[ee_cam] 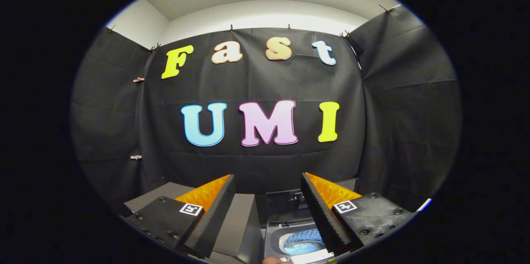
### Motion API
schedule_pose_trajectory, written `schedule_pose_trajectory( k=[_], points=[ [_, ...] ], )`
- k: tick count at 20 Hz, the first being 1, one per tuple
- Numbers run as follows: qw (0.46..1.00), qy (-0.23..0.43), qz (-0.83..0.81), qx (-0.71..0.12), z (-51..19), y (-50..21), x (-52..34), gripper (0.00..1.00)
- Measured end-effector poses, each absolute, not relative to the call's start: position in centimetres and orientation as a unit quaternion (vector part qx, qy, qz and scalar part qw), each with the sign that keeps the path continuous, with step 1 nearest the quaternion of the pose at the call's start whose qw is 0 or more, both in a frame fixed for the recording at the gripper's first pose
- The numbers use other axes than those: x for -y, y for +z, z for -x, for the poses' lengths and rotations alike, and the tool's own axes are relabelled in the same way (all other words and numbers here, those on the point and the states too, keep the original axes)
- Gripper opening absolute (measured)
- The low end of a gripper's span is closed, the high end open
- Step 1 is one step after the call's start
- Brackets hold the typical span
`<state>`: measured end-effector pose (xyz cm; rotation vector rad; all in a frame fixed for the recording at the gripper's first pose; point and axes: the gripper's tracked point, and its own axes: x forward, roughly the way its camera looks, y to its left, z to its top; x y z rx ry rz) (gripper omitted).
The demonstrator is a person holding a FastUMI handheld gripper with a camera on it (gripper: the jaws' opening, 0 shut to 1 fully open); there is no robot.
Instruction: Put the clothes into the washing machine and then close the washing machine lid.
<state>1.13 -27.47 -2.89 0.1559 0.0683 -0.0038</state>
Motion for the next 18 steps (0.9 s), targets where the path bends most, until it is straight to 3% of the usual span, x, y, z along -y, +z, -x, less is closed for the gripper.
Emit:
schedule_pose_trajectory(
  k=[4,8,10,14,18],
  points=[
    [0.998,0.002,-0.061,-0.029,-2.2,-4.0,27.6,0.98],
    [0.997,-0.041,0.052,0.031,-6.8,-4.6,35.3,0.98],
    [0.997,-0.026,0.062,0.026,-10.0,-6.5,37.6,0.97],
    [0.998,-0.034,0.044,-0.038,-19.9,-13.0,44.3,0.97],
    [0.983,0.006,0.033,-0.182,-26.3,-24.0,44.6,0.98]
  ],
)
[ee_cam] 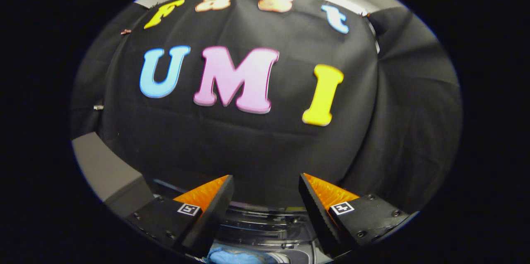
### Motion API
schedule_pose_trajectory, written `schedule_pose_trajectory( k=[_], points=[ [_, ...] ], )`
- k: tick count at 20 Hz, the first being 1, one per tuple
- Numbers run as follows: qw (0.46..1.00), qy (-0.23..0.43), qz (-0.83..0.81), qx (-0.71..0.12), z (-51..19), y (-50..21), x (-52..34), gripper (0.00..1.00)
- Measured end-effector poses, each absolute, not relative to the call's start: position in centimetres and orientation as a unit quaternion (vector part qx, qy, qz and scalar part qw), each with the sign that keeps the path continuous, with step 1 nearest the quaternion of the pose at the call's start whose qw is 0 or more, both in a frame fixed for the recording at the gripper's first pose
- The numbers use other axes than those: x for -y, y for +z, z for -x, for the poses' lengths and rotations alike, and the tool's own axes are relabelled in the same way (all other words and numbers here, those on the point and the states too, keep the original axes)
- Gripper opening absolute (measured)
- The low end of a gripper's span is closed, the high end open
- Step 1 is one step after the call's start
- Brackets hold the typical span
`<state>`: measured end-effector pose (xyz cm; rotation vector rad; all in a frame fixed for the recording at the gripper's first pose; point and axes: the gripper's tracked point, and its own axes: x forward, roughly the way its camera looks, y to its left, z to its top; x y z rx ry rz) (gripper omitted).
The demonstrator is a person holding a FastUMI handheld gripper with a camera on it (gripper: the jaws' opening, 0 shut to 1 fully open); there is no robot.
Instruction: Put the clothes into the washing machine and then close the washing machine lid.
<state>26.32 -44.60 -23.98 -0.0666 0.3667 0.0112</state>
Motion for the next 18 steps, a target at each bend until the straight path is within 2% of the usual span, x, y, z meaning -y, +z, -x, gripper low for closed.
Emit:
schedule_pose_trajectory(
  k=[1,2,3,7,18],
  points=[
    [0.975,0.015,0.03,-0.218,-26.4,-26.0,44.6,0.98],
    [0.979,0.016,0.004,-0.202,-27.6,-25.3,44.4,0.98],
    [0.974,0.011,-0.011,-0.228,-27.1,-25.9,44.4,0.97],
    [0.97,0.003,-0.036,-0.24,-26.3,-26.1,44.4,0.97],
    [0.971,-0.023,0.01,-0.238,-17.6,-25.1,44.2,0.97]
  ],
)
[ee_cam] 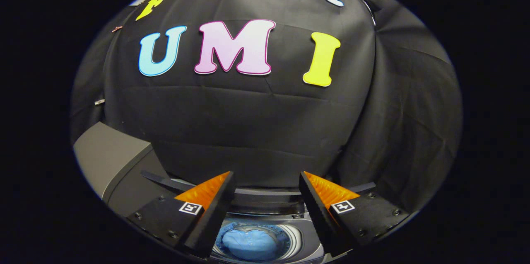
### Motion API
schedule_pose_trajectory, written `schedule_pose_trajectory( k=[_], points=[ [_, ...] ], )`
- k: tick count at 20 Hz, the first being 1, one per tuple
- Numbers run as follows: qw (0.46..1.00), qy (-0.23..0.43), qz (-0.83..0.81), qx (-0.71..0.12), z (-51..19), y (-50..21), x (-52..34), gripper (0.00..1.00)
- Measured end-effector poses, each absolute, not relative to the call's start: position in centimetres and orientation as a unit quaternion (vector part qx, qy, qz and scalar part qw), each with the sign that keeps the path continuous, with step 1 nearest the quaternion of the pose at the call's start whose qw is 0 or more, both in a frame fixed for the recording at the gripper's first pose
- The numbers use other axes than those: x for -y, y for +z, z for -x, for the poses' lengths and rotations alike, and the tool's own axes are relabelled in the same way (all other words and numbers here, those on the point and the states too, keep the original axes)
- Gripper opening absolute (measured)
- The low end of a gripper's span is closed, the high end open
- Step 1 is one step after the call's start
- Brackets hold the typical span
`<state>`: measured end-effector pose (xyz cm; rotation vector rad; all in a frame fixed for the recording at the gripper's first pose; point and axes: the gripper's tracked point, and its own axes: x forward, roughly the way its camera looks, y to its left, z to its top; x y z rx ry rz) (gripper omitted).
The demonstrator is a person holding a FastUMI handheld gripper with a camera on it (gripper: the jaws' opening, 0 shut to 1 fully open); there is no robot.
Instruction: Put the clothes into the washing machine and then close the washing machine lid.
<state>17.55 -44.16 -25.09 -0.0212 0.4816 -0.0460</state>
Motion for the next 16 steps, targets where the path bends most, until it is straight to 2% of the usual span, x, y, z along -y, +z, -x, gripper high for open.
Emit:
schedule_pose_trajectory(
  k=[5,9,11,16],
  points=[
    [0.966,-0.038,0.018,-0.254,-13.1,-25.9,43.7,0.97],
    [0.951,-0.035,0.044,-0.304,-6.9,-29.4,42.8,0.99],
    [0.963,-0.042,0.02,-0.267,-5.8,-27.2,42.1,0.98],
    [0.994,-0.056,-0.061,-0.072,-8.0,-14.7,39.1,0.99]
  ],
)
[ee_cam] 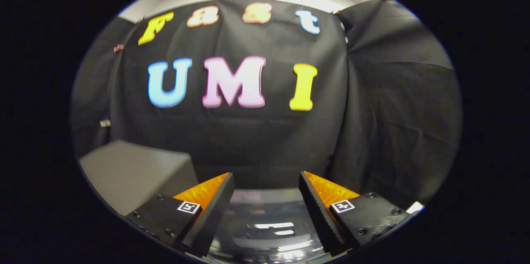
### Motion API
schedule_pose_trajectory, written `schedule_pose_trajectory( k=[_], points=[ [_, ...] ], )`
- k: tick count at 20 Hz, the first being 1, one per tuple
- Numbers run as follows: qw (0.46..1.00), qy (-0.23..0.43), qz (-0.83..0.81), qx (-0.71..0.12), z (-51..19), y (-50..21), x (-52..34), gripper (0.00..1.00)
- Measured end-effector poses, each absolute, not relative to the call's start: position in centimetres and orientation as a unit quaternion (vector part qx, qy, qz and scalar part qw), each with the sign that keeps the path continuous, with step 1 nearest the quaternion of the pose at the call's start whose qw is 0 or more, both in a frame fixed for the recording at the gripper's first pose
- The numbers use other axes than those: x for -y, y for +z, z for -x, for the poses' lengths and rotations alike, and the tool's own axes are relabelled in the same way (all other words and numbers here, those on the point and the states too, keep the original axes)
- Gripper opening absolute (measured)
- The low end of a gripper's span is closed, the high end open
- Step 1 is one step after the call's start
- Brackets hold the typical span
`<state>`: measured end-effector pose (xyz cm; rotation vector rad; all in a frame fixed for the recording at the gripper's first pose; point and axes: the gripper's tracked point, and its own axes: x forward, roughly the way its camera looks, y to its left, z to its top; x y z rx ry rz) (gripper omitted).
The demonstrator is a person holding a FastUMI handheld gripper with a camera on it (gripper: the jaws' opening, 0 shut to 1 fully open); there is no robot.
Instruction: Put the clothes into the washing machine and then close the washing machine lid.
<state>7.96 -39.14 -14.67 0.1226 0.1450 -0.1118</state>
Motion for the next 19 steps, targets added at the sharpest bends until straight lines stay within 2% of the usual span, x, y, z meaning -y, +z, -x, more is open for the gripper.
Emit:
schedule_pose_trajectory(
  k=[4,8,19],
  points=[
    [0.995,-0.038,-0.075,-0.047,-4.2,-9.4,34.6,0.99],
    [0.996,-0.002,-0.069,-0.048,-3.5,-11.2,29.6,0.98],
    [0.998,0.023,-0.031,-0.053,-4.3,-11.3,28.1,0.98]
  ],
)
